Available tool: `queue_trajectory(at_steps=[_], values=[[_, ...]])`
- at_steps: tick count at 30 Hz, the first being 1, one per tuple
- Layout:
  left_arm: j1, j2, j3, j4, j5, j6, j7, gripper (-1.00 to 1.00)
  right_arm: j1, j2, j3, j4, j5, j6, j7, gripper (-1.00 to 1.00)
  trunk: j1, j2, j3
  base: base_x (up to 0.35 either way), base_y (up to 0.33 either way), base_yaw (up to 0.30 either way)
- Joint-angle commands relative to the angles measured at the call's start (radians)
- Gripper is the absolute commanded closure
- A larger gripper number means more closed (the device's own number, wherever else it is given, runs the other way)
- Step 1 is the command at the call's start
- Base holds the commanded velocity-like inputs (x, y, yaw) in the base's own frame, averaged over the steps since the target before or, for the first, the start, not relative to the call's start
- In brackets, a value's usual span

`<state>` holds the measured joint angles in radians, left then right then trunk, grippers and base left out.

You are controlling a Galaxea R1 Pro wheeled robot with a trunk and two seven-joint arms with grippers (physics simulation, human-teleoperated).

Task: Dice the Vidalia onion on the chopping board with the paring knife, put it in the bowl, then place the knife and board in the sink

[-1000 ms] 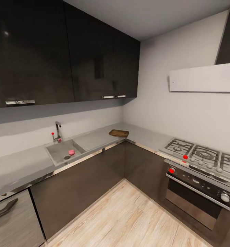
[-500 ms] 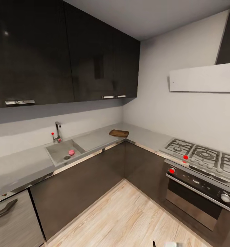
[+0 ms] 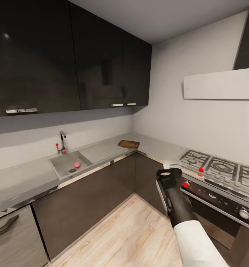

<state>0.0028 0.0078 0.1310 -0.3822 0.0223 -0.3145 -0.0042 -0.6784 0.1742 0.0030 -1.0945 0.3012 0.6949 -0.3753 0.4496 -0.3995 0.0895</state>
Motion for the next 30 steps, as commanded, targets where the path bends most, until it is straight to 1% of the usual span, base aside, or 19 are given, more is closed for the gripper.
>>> queue_trajectory(at_steps=[1,2,3,4,5,6,8,9,10,11,12,13,14,15,17,18,21,24,30], values=[[0.000,0.000,0.001,-0.001,0.003,-0.002,0.000,-1.00,-0.070,0.000,0.000,0.002,0.007,0.052,-0.003,-1.00,0.000,0.000,0.000,0.000,0.000,0.000],[0.000,0.000,0.001,0.000,0.002,-0.002,0.000,-1.00,-0.142,0.000,0.000,0.008,0.009,0.095,-0.005,-1.00,0.000,0.000,0.000,0.000,0.000,0.000],[0.000,0.000,0.001,0.000,0.002,-0.002,0.000,-1.00,-0.179,0.000,0.000,0.014,0.010,0.116,-0.005,-1.00,0.000,0.000,0.000,0.000,0.000,0.000],[0.000,0.000,0.001,0.000,0.003,-0.002,0.000,-1.00,-0.303,0.000,0.000,0.057,0.012,0.171,-0.006,-1.00,0.000,0.000,0.000,0.000,0.000,0.000],[0.000,0.000,0.001,0.000,0.002,-0.002,0.000,-1.00,-0.379,0.000,-0.001,0.098,0.012,0.196,-0.006,-1.00,0.000,0.000,0.000,0.000,0.000,0.000],[0.000,0.000,0.001,0.000,0.002,-0.002,0.000,-1.00,-0.458,0.000,-0.002,0.156,0.013,0.211,-0.007,-1.00,0.000,0.000,0.000,0.000,0.000,0.000],[0.000,0.000,0.001,0.001,0.003,-0.002,0.000,-1.00,-0.617,0.000,-0.005,0.309,0.014,0.224,-0.007,-1.00,0.000,0.000,0.000,0.000,0.000,0.000],[0.000,0.000,0.001,0.002,0.003,-0.002,0.000,-1.00,-0.655,0.000,-0.005,0.350,0.013,0.225,-0.007,-1.00,0.000,0.000,0.000,0.000,0.000,0.000],[0.000,0.000,0.001,0.012,0.004,-0.001,0.000,-1.00,-0.756,-0.005,-0.008,0.464,0.011,0.220,-0.007,-1.00,0.000,0.000,0.000,0.000,0.000,0.000],[0.000,0.000,0.001,0.016,0.003,-0.001,0.000,-1.00,-0.784,-0.016,-0.009,0.497,0.010,0.216,-0.007,-1.00,0.000,0.000,0.000,0.000,0.000,0.000],[0.000,0.002,0.001,0.040,0.003,0.000,0.002,-1.00,-0.848,-0.051,-0.020,0.571,0.002,0.198,-0.006,-1.00,0.000,0.000,0.000,0.000,0.000,0.000],[0.000,0.003,0.000,0.050,0.003,0.000,0.003,-1.00,-0.862,-0.062,-0.026,0.587,-0.004,0.192,-0.005,-1.00,0.000,0.000,0.000,0.000,0.000,0.000],[0.000,0.008,0.000,0.073,0.003,0.001,0.004,-1.00,-0.883,-0.079,-0.043,0.612,-0.022,0.184,-0.004,-1.00,0.000,0.000,0.000,0.000,0.000,0.000],[0.000,0.011,0.000,0.086,0.002,0.001,0.005,-1.00,-0.890,-0.085,-0.053,0.622,-0.033,0.181,-0.004,-1.00,0.000,0.000,0.000,0.000,0.000,0.000],[0.000,0.030,0.003,0.155,0.002,0.001,0.006,-1.00,-0.909,-0.100,-0.084,0.649,-0.088,0.176,-0.002,-1.00,0.000,0.000,0.000,0.011,0.000,0.000],[0.000,0.039,0.004,0.177,0.002,0.002,0.007,-1.00,-0.913,-0.102,-0.089,0.653,-0.101,0.177,-0.002,-1.00,0.000,0.000,0.000,0.073,0.000,0.000],[0.000,0.053,0.006,0.208,0.004,0.004,0.007,-1.00,-0.917,-0.097,-0.094,0.663,-0.117,0.179,-0.002,-1.00,0.000,0.000,0.000,0.182,0.000,0.000],[0.000,0.058,0.006,0.220,0.005,0.006,0.007,-1.00,-0.918,-0.089,-0.095,0.673,-0.121,0.180,-0.001,-1.00,0.000,0.000,0.000,0.266,-0.006,0.000],[0.000,0.061,0.007,0.239,0.005,0.008,0.007,-1.00,-0.918,-0.084,-0.096,0.762,-0.125,0.179,0.019,-1.00,0.000,0.000,0.000,0.308,-0.067,0.000]])
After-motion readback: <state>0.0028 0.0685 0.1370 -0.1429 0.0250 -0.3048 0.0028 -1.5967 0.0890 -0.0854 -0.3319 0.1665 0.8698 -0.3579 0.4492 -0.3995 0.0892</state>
